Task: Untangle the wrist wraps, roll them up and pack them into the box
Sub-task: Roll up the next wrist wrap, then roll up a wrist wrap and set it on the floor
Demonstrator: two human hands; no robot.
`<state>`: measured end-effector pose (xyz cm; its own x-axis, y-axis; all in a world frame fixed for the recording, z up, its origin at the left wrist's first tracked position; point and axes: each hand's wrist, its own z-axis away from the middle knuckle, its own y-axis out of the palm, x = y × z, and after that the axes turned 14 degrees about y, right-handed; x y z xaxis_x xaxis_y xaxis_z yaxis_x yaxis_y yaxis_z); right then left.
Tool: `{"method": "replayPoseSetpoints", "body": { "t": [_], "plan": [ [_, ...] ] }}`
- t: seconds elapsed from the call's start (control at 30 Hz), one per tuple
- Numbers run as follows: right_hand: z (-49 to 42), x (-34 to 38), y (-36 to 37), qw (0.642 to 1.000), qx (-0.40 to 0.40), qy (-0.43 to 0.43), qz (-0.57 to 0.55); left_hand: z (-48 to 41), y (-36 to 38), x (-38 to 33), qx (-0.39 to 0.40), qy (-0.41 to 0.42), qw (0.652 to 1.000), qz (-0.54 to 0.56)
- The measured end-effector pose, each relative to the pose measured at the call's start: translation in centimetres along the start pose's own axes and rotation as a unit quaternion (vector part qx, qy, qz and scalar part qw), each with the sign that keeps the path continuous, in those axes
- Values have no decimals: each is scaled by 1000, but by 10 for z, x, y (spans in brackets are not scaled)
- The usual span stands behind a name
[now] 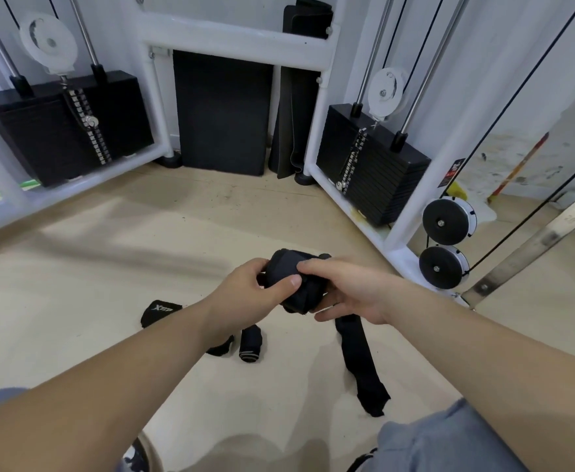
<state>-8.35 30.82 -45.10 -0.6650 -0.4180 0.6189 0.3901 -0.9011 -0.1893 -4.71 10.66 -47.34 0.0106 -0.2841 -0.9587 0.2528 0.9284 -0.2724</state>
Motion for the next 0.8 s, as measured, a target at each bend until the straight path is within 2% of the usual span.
{"method": "replayPoseSetpoints", "body": {
  "t": [0.23,0.3,0.37,0.47,0.57,0.8],
  "plan": [
    [-18,-21,14,993,-74,63,66,-11,-4,39,49,-154,985,-67],
    [-35,-23,16,991,-84,75,76,-17,4,56,34,-195,979,-38],
    [-58,-26,21,989,-87,84,81,-22,16,77,9,-227,973,37],
    [-101,-41,37,990,-83,103,51,-26,29,109,-19,-253,961,109],
    [-142,-67,59,989,-66,129,13,-28,35,147,-39,-270,954,124],
    [-212,-127,80,979,-24,188,-77,-37,51,220,-29,-299,939,169]
  ]
}}
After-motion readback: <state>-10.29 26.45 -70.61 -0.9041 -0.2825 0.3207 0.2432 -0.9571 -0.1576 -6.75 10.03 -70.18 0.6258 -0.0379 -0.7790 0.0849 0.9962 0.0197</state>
